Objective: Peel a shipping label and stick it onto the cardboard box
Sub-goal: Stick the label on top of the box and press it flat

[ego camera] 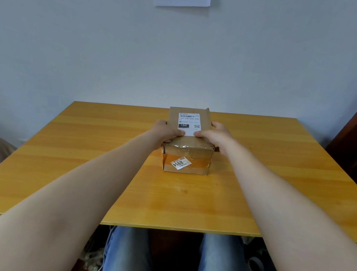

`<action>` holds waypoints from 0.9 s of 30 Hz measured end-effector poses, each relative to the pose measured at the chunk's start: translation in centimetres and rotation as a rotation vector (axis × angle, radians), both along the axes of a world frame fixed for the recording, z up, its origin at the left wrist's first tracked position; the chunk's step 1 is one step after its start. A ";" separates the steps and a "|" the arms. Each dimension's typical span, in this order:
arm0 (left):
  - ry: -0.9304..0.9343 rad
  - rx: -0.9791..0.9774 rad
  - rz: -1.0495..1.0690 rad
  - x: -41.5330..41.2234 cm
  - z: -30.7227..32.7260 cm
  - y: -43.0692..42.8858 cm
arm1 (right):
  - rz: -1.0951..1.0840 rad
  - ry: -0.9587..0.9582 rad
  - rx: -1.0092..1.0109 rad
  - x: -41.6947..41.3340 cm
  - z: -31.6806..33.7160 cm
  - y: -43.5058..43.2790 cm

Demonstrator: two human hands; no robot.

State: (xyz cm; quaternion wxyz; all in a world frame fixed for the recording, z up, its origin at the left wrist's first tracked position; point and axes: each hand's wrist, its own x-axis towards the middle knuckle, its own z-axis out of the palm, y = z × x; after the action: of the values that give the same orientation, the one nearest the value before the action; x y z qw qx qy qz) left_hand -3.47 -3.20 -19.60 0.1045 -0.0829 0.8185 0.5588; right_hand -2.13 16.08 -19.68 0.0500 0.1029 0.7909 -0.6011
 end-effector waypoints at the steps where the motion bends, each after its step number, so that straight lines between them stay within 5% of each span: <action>1: -0.002 -0.005 -0.012 0.0 0.0 0.1 | 0.004 0.005 0.023 -0.1 0.0 -0.1; 16: -0.076 0.027 0.022 -1.6 0.9 0.8 | -0.016 -0.087 0.230 -3.0 0.6 -0.6; 27: -0.150 -0.226 0.100 -4.2 2.0 1.3 | 0.011 -0.227 0.324 -4.7 1.6 -0.6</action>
State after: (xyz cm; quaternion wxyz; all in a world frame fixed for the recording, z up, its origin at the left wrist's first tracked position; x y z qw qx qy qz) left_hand -7.70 -1.87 -17.56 0.1272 -0.1763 0.8609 0.4601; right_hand -6.86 15.44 -18.08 0.1250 0.1727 0.8672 -0.4501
